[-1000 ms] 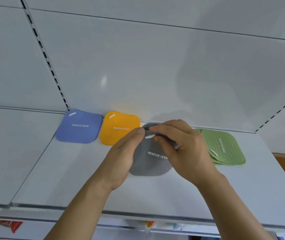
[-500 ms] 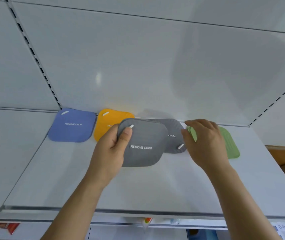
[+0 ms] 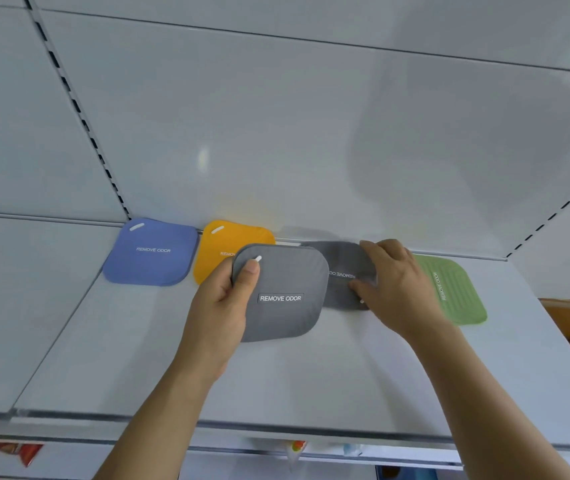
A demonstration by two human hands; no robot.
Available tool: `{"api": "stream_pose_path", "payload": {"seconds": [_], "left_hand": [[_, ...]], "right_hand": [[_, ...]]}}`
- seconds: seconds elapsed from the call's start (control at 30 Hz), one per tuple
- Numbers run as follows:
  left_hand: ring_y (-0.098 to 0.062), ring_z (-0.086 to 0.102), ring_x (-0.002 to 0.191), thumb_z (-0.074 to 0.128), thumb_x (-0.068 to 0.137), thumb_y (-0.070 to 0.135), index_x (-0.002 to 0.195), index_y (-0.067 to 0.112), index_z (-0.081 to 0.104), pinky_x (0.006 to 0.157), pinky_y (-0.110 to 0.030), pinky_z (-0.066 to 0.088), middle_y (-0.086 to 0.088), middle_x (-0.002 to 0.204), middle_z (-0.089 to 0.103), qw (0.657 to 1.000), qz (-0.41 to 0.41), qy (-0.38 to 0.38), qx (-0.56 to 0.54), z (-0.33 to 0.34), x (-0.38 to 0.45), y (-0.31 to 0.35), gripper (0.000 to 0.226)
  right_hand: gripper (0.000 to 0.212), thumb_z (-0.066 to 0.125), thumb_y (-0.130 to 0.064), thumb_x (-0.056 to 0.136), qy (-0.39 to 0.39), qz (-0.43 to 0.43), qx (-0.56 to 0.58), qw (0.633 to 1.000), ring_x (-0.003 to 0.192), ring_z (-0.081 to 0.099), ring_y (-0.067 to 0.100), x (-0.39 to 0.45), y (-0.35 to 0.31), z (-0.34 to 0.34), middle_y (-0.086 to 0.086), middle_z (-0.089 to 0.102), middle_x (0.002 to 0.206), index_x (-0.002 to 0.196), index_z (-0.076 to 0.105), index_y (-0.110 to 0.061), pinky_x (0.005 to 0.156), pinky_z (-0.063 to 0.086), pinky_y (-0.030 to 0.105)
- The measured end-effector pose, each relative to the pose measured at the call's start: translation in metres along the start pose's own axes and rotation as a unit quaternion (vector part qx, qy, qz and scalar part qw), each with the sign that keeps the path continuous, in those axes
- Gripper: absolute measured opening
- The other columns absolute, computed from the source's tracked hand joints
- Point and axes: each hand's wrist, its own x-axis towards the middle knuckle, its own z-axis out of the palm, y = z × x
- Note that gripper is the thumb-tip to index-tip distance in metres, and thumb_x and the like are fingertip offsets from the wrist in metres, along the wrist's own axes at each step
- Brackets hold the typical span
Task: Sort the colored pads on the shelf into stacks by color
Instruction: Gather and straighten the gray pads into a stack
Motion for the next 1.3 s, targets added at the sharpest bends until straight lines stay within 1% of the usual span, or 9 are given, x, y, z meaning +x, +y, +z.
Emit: {"api": "stream_pose_path", "payload": {"seconds": [0.17, 0.33, 0.47, 0.57, 0.8, 0.97, 1.07, 1.2, 1.3], "left_hand": [[-0.015, 0.071, 0.11, 0.057, 0.106, 0.038, 0.109, 0.03, 0.076, 0.102, -0.051, 0.057, 0.01, 0.111, 0.078, 0.999, -0.005, 0.031, -0.021, -0.002, 0.004, 0.003, 0.021], [-0.011, 0.071, 0.11, 0.058, 0.105, 0.04, 0.111, 0.029, 0.076, 0.103, -0.049, 0.056, 0.012, 0.112, 0.078, 0.997, -0.011, 0.064, -0.047, -0.005, 0.007, 0.006, 0.021], [-0.015, 0.07, 0.112, 0.059, 0.105, 0.041, 0.109, 0.029, 0.076, 0.104, -0.052, 0.055, 0.011, 0.113, 0.078, 0.995, -0.008, 0.083, -0.052, -0.008, 0.009, 0.007, 0.022], [-0.015, 0.07, 0.113, 0.057, 0.106, 0.042, 0.107, 0.034, 0.076, 0.106, -0.052, 0.053, 0.013, 0.113, 0.078, 0.995, 0.007, 0.086, -0.048, -0.009, 0.009, 0.009, 0.021], [-0.011, 0.067, 0.109, 0.057, 0.106, 0.042, 0.109, 0.032, 0.074, 0.11, -0.052, 0.047, 0.009, 0.114, 0.076, 0.999, 0.009, 0.041, -0.028, -0.007, 0.01, 0.015, 0.021], [-0.031, 0.068, 0.121, 0.057, 0.106, 0.04, 0.115, 0.026, 0.075, 0.11, -0.061, 0.048, -0.003, 0.119, 0.077, 0.995, -0.017, -0.09, -0.034, 0.011, -0.003, 0.023, 0.024], [-0.025, 0.069, 0.119, 0.055, 0.101, 0.044, 0.12, 0.03, 0.073, 0.107, -0.054, 0.052, 0.001, 0.12, 0.077, 0.99, -0.007, -0.142, -0.024, 0.019, -0.012, 0.024, 0.029], [-0.015, 0.072, 0.113, 0.058, 0.103, 0.036, 0.123, 0.029, 0.07, 0.104, -0.05, 0.055, 0.009, 0.117, 0.077, 0.991, 0.02, -0.129, 0.01, 0.019, -0.013, 0.018, 0.024], [-0.014, 0.073, 0.111, 0.056, 0.107, 0.026, 0.123, 0.026, 0.071, 0.101, -0.047, 0.057, 0.008, 0.116, 0.078, 0.996, 0.013, -0.088, -0.009, 0.02, -0.013, 0.016, 0.022]], "right_hand": [[0.022, 0.073, -0.021, 0.083, 0.053, 0.022, -0.017, 0.998, 0.094, 0.052, 0.034, -0.002, 0.007, 0.005, 0.003, 0.057, 0.098, 0.105, 0.079, -0.021, 0.08, 0.052, 0.044], [0.016, 0.072, -0.024, 0.083, 0.007, 0.036, -0.006, 0.999, 0.095, 0.058, 0.033, -0.014, -0.007, -0.015, 0.0, 0.067, 0.092, 0.098, 0.066, -0.022, 0.075, 0.05, 0.041], [0.017, 0.074, -0.012, 0.088, 0.104, 0.057, 0.232, 0.966, 0.086, 0.065, 0.002, -0.025, -0.025, -0.051, -0.012, 0.072, 0.09, 0.092, 0.071, -0.028, 0.071, 0.043, 0.008], [0.035, 0.074, -0.009, 0.093, 0.162, 0.071, 0.423, 0.889, 0.081, 0.066, 0.0, -0.034, -0.04, -0.072, -0.01, 0.073, 0.09, 0.084, 0.077, -0.043, 0.071, 0.044, 0.008], [0.023, 0.069, -0.022, 0.1, 0.129, -0.115, 0.251, 0.952, 0.091, 0.07, 0.008, -0.044, -0.048, -0.1, -0.02, 0.075, 0.097, 0.105, 0.076, -0.043, 0.072, 0.053, 0.026], [0.025, 0.075, -0.028, 0.092, 0.077, -0.241, 0.189, 0.949, 0.084, 0.069, 0.005, -0.032, -0.081, -0.078, -0.013, 0.077, 0.095, 0.116, 0.076, -0.034, 0.071, 0.05, 0.017], [0.03, 0.076, -0.038, 0.089, 0.093, -0.187, 0.164, 0.964, 0.079, 0.066, 0.009, -0.029, -0.086, -0.062, -0.014, 0.075, 0.092, 0.114, 0.06, -0.037, 0.063, 0.05, 0.023], [0.041, 0.085, -0.04, 0.082, 0.061, -0.077, 0.23, 0.968, 0.086, 0.062, -0.014, -0.04, -0.086, -0.057, -0.028, 0.066, 0.088, 0.105, 0.052, -0.043, 0.07, 0.045, 0.006], [0.042, 0.088, -0.024, 0.081, 0.031, 0.032, 0.411, 0.91, 0.087, 0.071, 0.001, -0.051, -0.084, -0.055, -0.014, 0.076, 0.091, 0.109, 0.058, -0.034, 0.072, 0.049, 0.011]]}}
